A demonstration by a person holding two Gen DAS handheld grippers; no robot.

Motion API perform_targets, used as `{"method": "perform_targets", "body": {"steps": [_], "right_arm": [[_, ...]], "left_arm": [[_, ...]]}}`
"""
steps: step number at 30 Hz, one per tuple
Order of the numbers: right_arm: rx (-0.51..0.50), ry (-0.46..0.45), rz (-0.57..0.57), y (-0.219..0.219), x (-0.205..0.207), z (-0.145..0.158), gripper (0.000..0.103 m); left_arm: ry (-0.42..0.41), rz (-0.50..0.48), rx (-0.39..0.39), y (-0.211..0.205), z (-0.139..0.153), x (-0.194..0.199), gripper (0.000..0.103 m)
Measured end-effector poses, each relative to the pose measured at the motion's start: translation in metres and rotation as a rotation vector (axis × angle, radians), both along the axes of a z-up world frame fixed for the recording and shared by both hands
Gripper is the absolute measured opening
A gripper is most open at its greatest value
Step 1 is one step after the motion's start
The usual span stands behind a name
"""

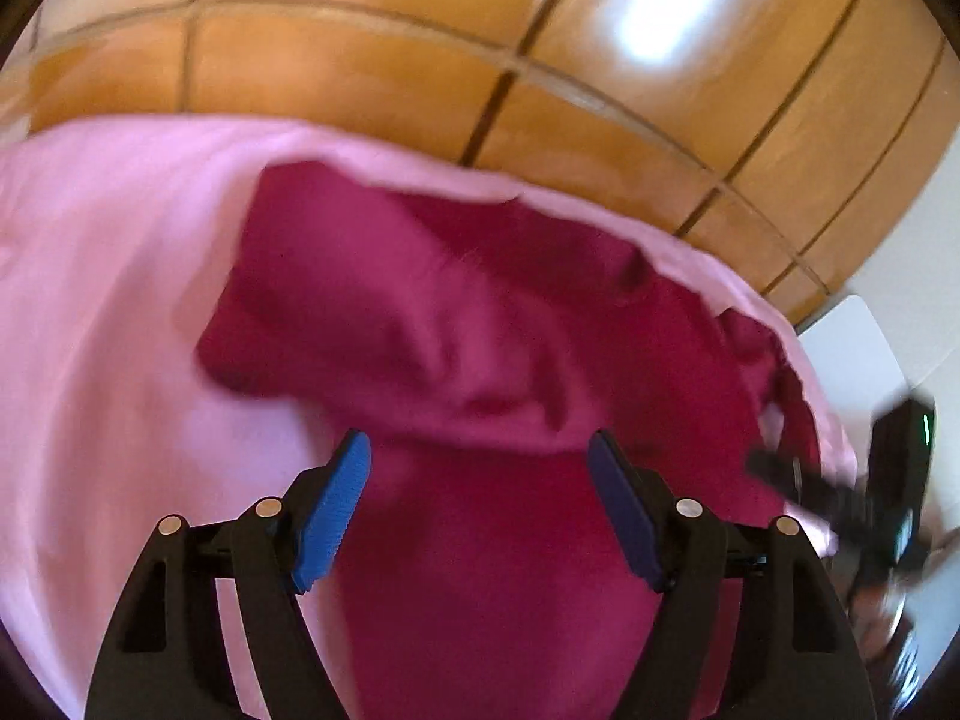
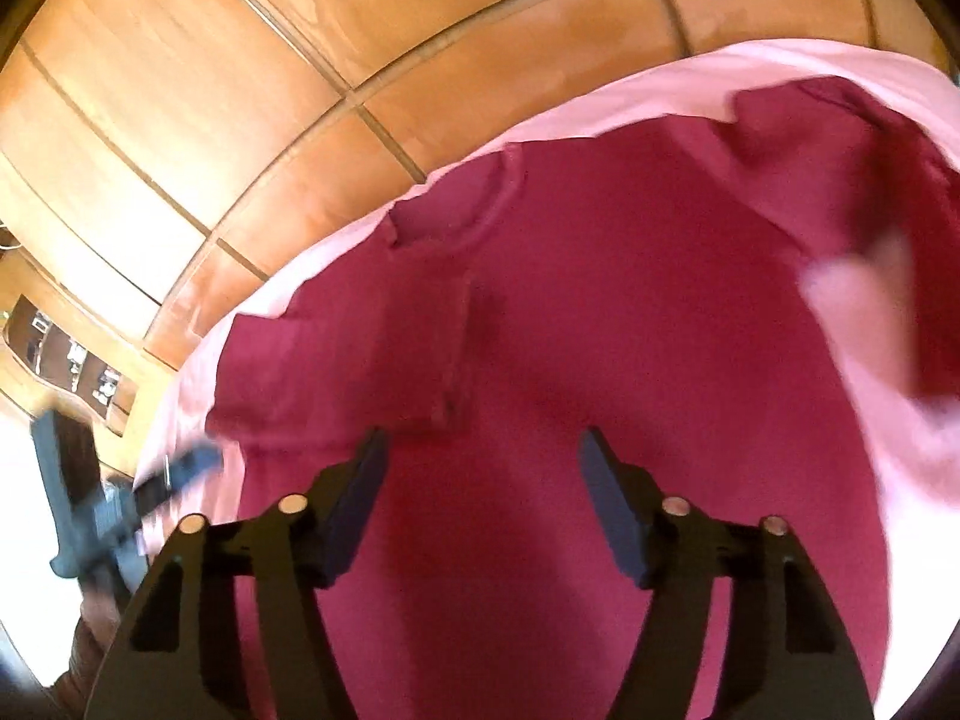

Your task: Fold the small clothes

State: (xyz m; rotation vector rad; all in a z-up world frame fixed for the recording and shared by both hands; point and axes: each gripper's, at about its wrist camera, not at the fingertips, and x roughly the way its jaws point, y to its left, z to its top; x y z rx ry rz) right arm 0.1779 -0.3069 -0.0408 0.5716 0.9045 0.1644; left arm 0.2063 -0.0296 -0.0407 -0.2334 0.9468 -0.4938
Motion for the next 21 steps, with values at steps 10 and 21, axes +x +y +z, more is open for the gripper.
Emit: {"method": "perform_targets", "body": {"steps": [10, 21], "right_arm": [[-0.233, -0.039, 0.031, 0.031, 0.059, 0.036, 0.006], [-0.419, 0.124, -0.152, -0.058, 0.08, 0.005, 0.01]], "left_arm": [[-0.005, -0.06, 0.072, -0.025, -0.029, -0.024, 0.074], [0.008, -0.049, 0.077, -0.017, -0.038, -0.026, 0.074]]}}
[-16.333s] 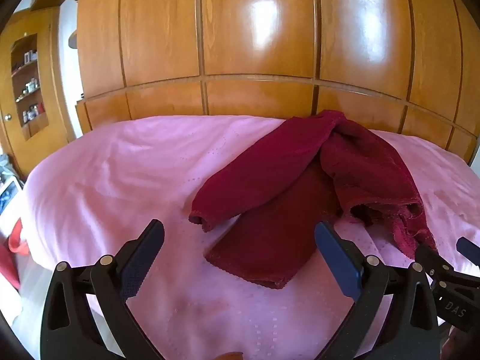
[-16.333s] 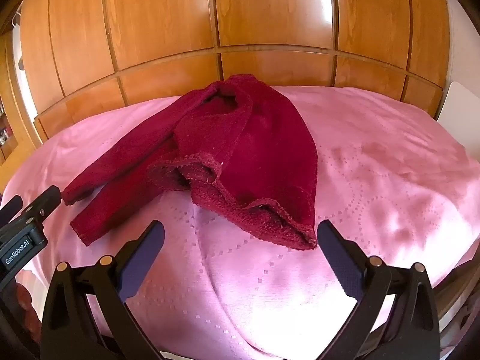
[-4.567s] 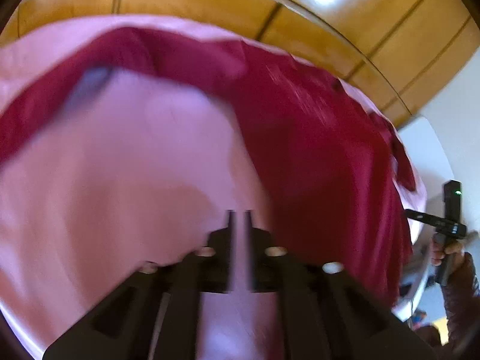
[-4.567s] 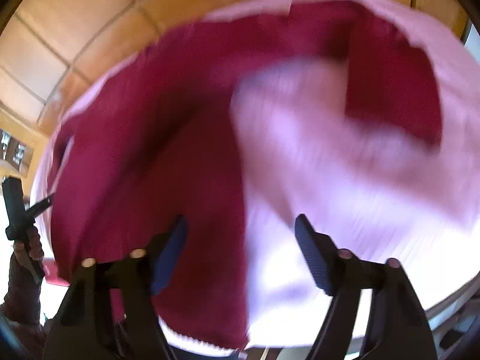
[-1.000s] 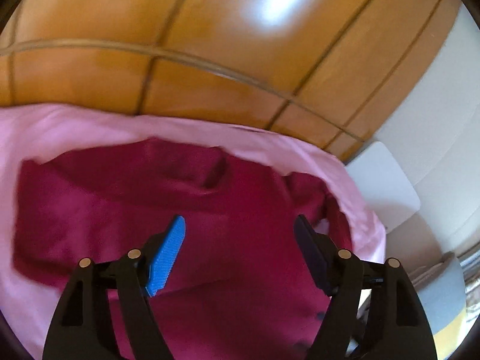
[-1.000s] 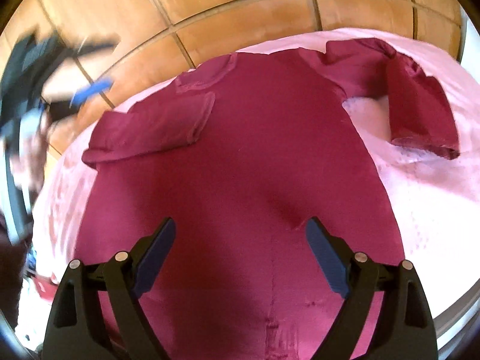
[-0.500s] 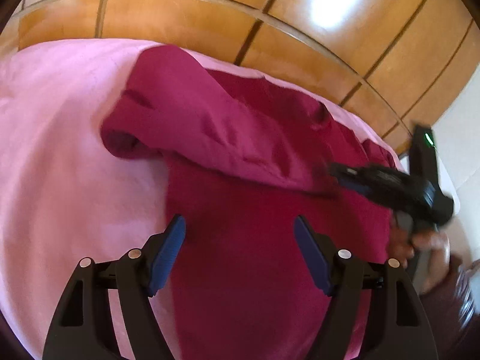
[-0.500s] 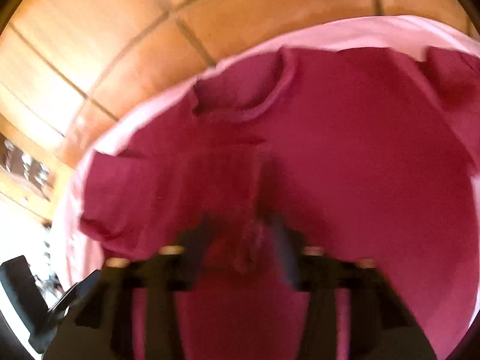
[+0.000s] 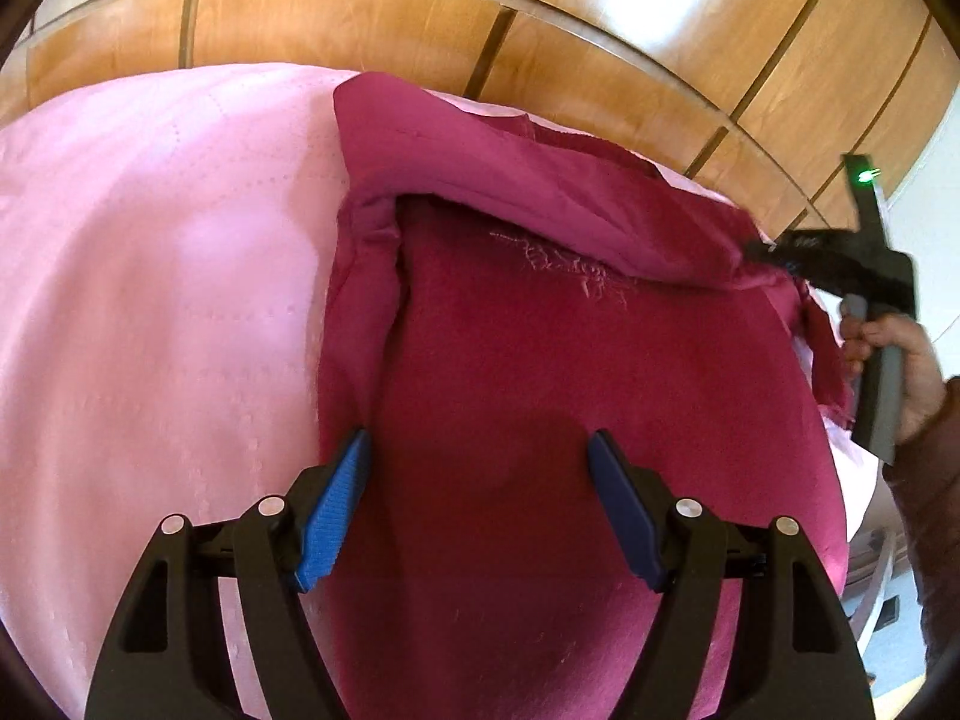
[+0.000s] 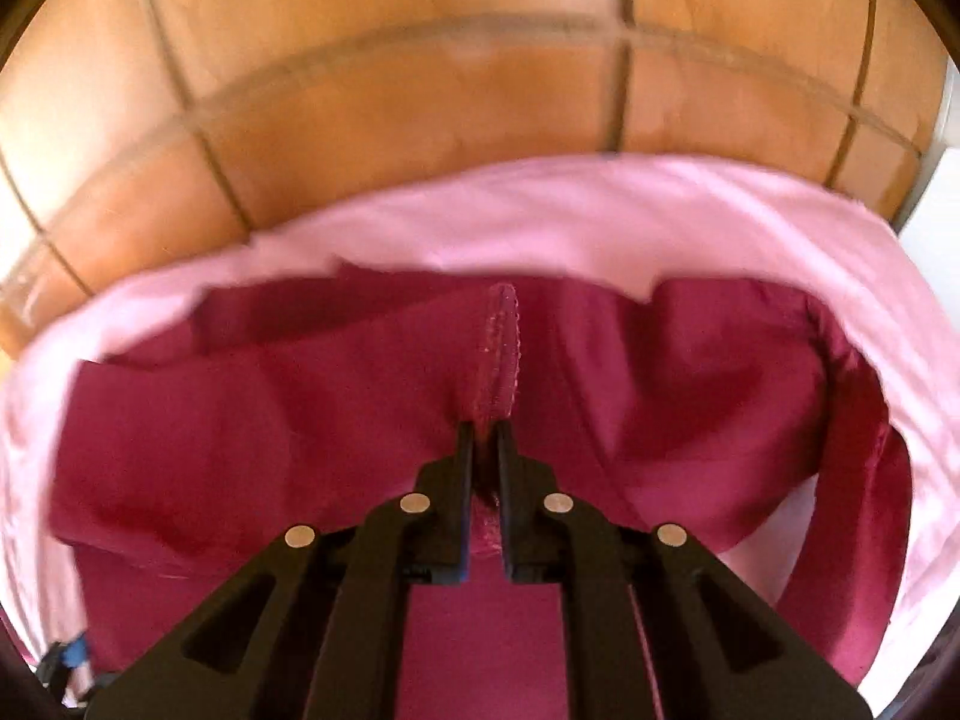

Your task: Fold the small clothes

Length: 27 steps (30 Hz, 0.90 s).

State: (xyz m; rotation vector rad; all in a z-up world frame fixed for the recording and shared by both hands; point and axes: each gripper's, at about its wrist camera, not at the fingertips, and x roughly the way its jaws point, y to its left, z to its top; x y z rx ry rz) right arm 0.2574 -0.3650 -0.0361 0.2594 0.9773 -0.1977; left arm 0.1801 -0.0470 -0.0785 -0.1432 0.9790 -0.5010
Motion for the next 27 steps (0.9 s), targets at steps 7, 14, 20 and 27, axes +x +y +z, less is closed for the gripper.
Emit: {"method": "perform_targets", "body": {"steps": [7, 14, 20, 27], "right_arm": [[0.113, -0.096, -0.03, -0.014, -0.042, 0.005, 0.053], [0.097, -0.124, 0.126, 0.044, -0.055, 0.01, 0.057], [0.094, -0.027, 0.134, 0.059, -0.053, -0.024, 0.062], [0.038, -0.155, -0.014, 0.001, -0.122, 0.015, 0.062]], "left_arm": [[-0.027, 0.034, -0.048, 0.009, 0.025, 0.003, 0.07], [-0.142, 0.081, -0.053, -0.013, 0.063, 0.05, 0.07], [-0.038, 0.112, 0.191, -0.033, 0.014, 0.086, 0.07], [-0.05, 0.106, 0.144, -0.016, 0.019, 0.054, 0.07]]}}
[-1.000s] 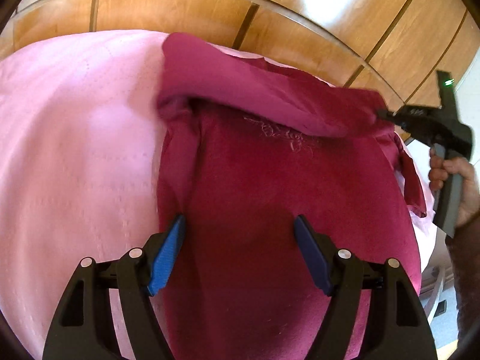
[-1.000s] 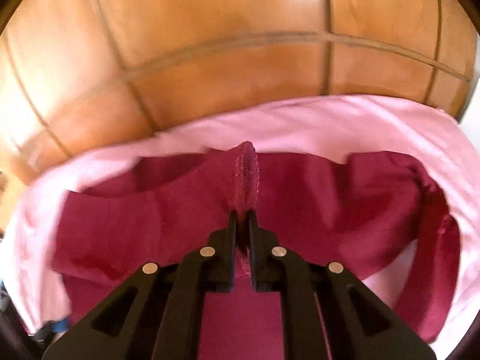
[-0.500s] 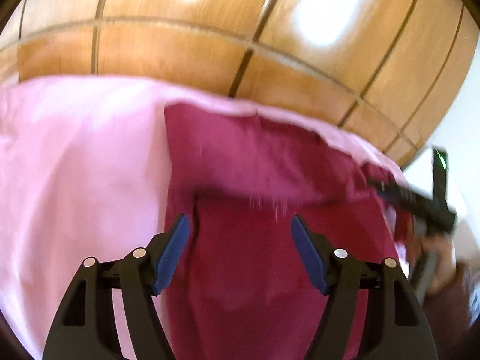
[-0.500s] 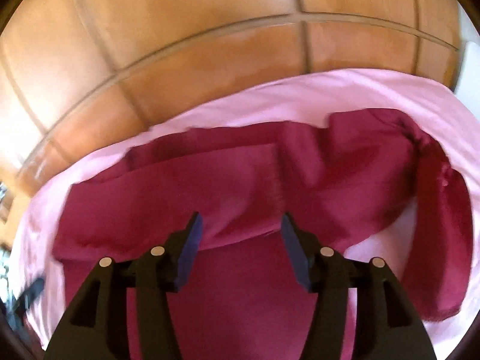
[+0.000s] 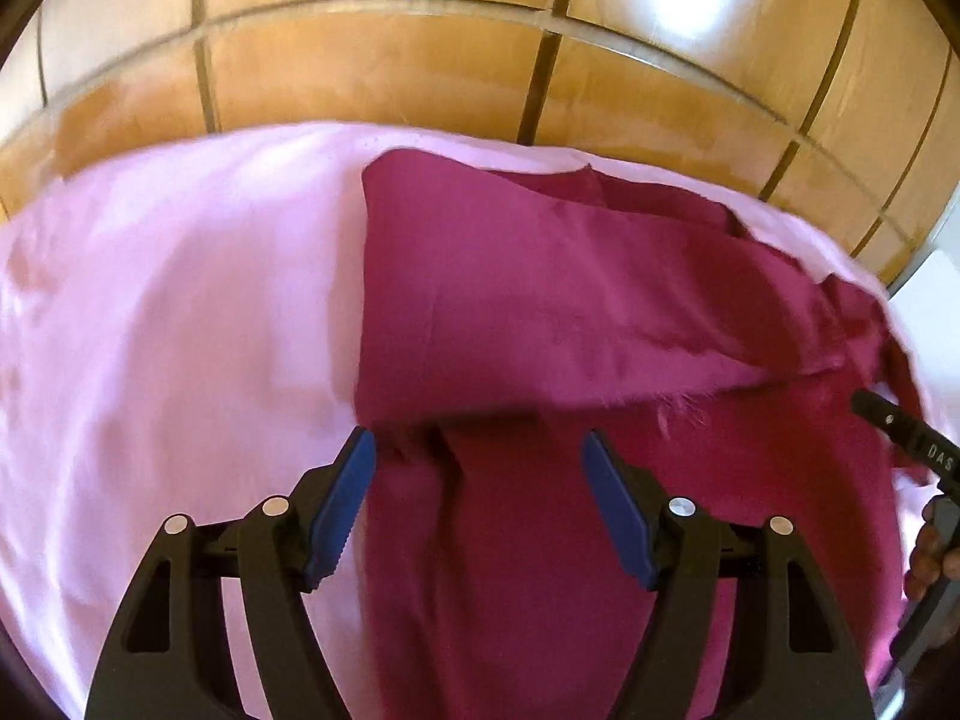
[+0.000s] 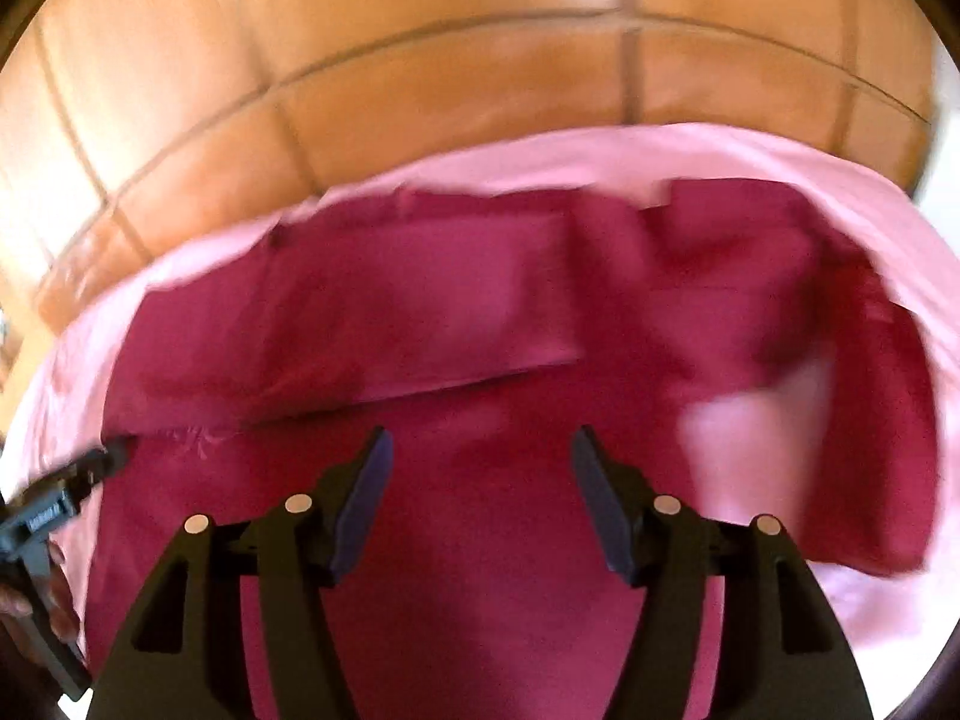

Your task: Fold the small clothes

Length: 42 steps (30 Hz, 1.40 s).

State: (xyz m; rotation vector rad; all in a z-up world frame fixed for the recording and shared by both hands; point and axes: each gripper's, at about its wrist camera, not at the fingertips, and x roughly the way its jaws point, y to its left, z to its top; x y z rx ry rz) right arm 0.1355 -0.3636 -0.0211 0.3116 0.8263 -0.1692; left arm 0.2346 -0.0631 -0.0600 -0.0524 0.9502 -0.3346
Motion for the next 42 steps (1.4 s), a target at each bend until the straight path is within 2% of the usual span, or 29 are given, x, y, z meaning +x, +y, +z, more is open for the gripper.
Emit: {"method": "perform_targets", "body": {"steps": [3, 5, 7, 8, 9, 12, 15, 21, 24, 30, 37, 41, 42], "right_arm": [[-0.087, 0.011, -0.099, -0.037, -0.023, 0.003, 0.071], [-0.145, 0.069, -0.143, -0.059, -0.037, -0.007, 0.072], [-0.159, 0.131, -0.169, -0.078, -0.043, -0.023, 0.07], [-0.146, 0.161, -0.174, -0.085, -0.045, -0.031, 0.066], [-0.115, 0.191, -0.176, -0.093, -0.045, -0.039, 0.045], [-0.027, 0.173, -0.201, -0.107, -0.048, -0.037, 0.013], [0.187, 0.049, -0.256, -0.138, -0.062, -0.011, 0.011], [0.714, -0.368, -0.394, -0.224, -0.107, 0.047, 0.011], [0.802, -0.463, -0.387, -0.232, -0.11, 0.067, 0.011], [0.843, -0.473, -0.227, -0.18, -0.061, 0.105, 0.011], [0.904, -0.443, -0.008, -0.072, 0.038, 0.139, 0.009], [0.928, -0.383, 0.133, 0.004, 0.101, 0.15, 0.008], [0.927, -0.363, 0.184, 0.022, 0.114, 0.15, 0.012]], "left_arm": [[0.024, 0.005, -0.027, 0.004, -0.005, -0.014, 0.07], [0.034, -0.005, -0.037, 0.008, -0.006, -0.026, 0.07], [0.039, -0.015, -0.032, 0.007, -0.007, -0.036, 0.07], [0.043, -0.018, -0.03, 0.006, -0.007, -0.038, 0.07], [0.047, -0.02, -0.031, 0.005, -0.007, -0.041, 0.07], [0.046, -0.027, -0.031, 0.002, -0.004, -0.046, 0.07], [0.042, -0.037, -0.025, 0.001, -0.002, -0.051, 0.07], [0.061, -0.044, -0.033, 0.002, -0.001, -0.058, 0.07], [0.074, -0.051, -0.046, -0.001, -0.001, -0.06, 0.07], [0.074, -0.069, -0.058, -0.003, 0.001, -0.062, 0.07], [0.078, -0.052, -0.113, 0.012, 0.001, -0.061, 0.07], [0.088, -0.034, -0.146, 0.024, -0.001, -0.058, 0.07], [0.092, -0.029, -0.157, 0.028, -0.002, -0.057, 0.07]]}}
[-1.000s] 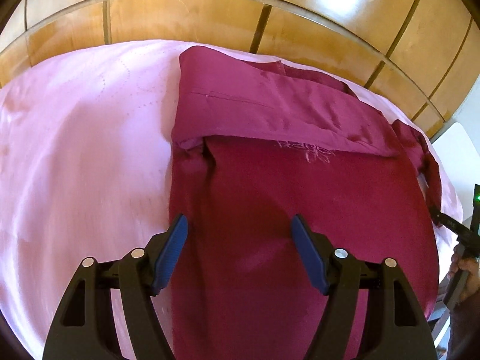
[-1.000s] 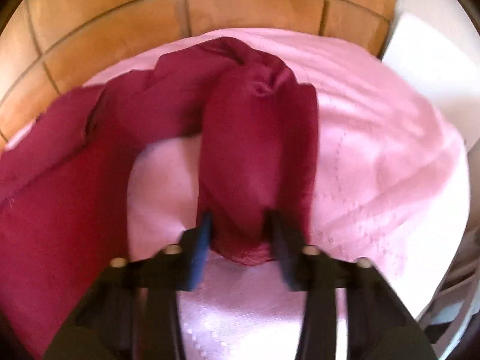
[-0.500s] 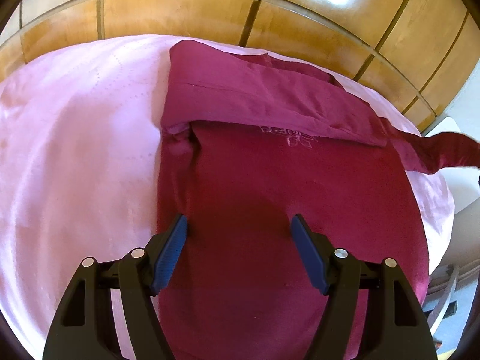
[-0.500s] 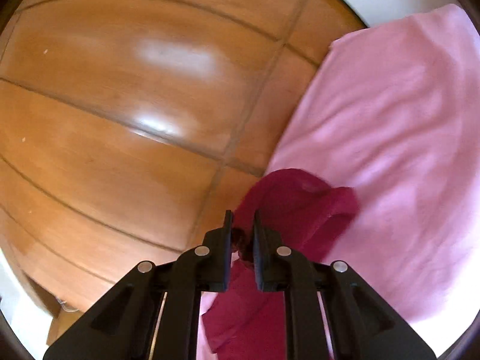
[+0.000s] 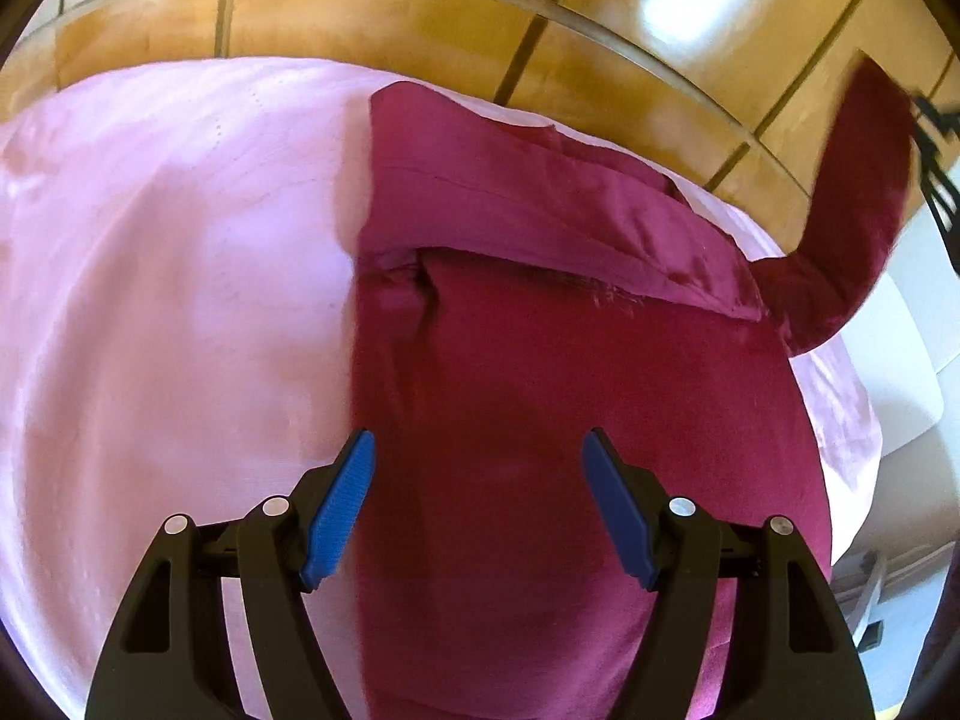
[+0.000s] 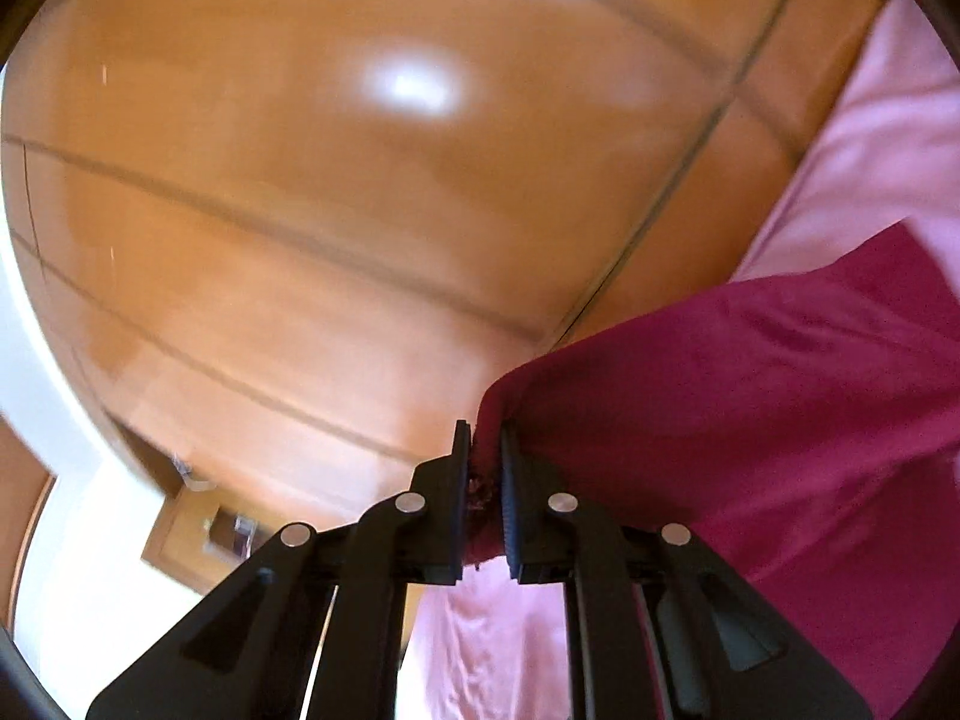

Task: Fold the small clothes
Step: 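Grasp the other sleeve with the right tool and fold it over the body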

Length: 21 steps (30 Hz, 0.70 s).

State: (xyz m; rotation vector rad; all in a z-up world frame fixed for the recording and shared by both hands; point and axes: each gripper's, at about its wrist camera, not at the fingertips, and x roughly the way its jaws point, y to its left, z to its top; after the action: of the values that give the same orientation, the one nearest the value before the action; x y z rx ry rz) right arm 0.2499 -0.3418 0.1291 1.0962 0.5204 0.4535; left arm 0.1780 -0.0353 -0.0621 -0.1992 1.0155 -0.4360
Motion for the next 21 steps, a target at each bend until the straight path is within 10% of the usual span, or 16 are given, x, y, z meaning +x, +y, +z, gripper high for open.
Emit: {"method": "perform_targets", "body": {"steps": [3, 10, 21], "right_arm": [[-0.037, 0.02, 0.137, 0.047, 0.028, -0.003, 0.075], [-0.143, 0.008, 0.034, 0.015, -0.009, 0.0, 0.074], [-0.241, 0.358, -0.234, -0.104, -0.115, -0.108, 0.074]], "left_arm": [[-0.006, 0.008, -0.034, 0.01, 0.003, 0.002, 0.07], [-0.066, 0.012, -0.102, 0.028, 0.018, 0.01, 0.07], [-0.067, 0.025, -0.222, 0.011, 0.042, 0.088, 0.07]]}}
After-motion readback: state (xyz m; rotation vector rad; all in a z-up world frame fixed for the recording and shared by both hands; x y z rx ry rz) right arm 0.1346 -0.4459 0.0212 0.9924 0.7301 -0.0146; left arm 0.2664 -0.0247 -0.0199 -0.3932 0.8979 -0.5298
